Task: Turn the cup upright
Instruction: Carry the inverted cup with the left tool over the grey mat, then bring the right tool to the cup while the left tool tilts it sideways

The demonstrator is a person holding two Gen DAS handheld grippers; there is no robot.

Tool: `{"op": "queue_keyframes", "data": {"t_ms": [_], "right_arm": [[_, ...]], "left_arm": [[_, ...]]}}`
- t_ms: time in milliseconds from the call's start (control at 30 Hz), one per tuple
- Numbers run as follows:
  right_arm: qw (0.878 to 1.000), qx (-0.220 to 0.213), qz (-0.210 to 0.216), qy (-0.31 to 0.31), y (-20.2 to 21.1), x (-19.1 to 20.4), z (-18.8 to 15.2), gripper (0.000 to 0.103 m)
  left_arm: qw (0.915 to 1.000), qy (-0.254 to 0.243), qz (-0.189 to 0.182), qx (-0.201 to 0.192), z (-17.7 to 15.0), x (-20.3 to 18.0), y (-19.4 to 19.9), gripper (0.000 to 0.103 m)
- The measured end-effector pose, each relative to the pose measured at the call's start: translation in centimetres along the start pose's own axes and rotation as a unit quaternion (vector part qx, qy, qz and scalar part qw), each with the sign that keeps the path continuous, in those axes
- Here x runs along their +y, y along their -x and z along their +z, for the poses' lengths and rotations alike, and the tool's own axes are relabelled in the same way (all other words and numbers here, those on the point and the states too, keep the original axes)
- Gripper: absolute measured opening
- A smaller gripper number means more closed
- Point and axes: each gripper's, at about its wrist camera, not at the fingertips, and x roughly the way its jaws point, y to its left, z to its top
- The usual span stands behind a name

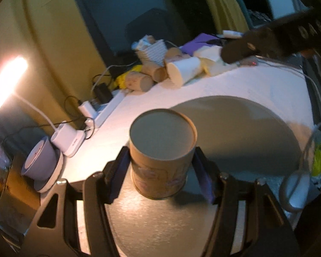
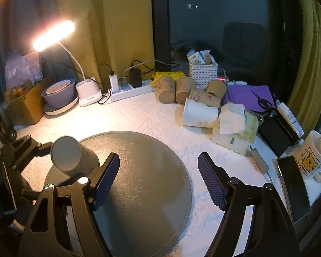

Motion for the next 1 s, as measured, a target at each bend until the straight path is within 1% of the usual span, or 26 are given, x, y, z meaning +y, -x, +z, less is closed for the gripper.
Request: {"op": "queue_keyframes", "data": {"t_ms": [267, 433, 567, 633, 767, 867, 1000], "right_arm": [[1.000, 0.001, -0.002, -0.009, 0.4, -0.9, -0.6, 0.079], [1.000, 0.003, 0.003, -0.009, 0.5, -0.9, -0.9, 0.079], [1.000, 0.009, 0.011, -0.014, 0.5, -1.1, -1.5, 0.079], [1.000, 0.014, 0.018, -0.016, 0.4, -1.1, -1.8, 0.079], [0.999, 0.025, 0.029, -0.011, 0.2, -0.9, -2.6, 0.079], [0.999, 0.030, 0.036, -0.005, 0.3, -0.7, -3.0, 0.079], [0.999, 0.028, 0.041, -0.005, 0.5, -0.6, -3.0, 0.079]], "left_arm": [[0.9986, -0.044, -0.028, -0.005, 0.5, -2.8, 1.1, 0.062], [0.9963, -0.064, -0.057, -0.009, 1.2, -4.5, 1.7, 0.063], [0.9915, -0.100, -0.083, -0.001, 1.2, -7.0, 1.7, 0.069], [0.9899, -0.107, -0.092, 0.000, 1.2, -7.8, 1.8, 0.071], [0.9897, -0.101, -0.102, -0.007, 1.7, -8.3, 2.3, 0.071], [0.9912, -0.090, -0.095, -0.020, 1.9, -7.9, 2.7, 0.071], [0.9947, -0.064, -0.079, -0.012, 2.0, -6.5, 2.2, 0.070]]}}
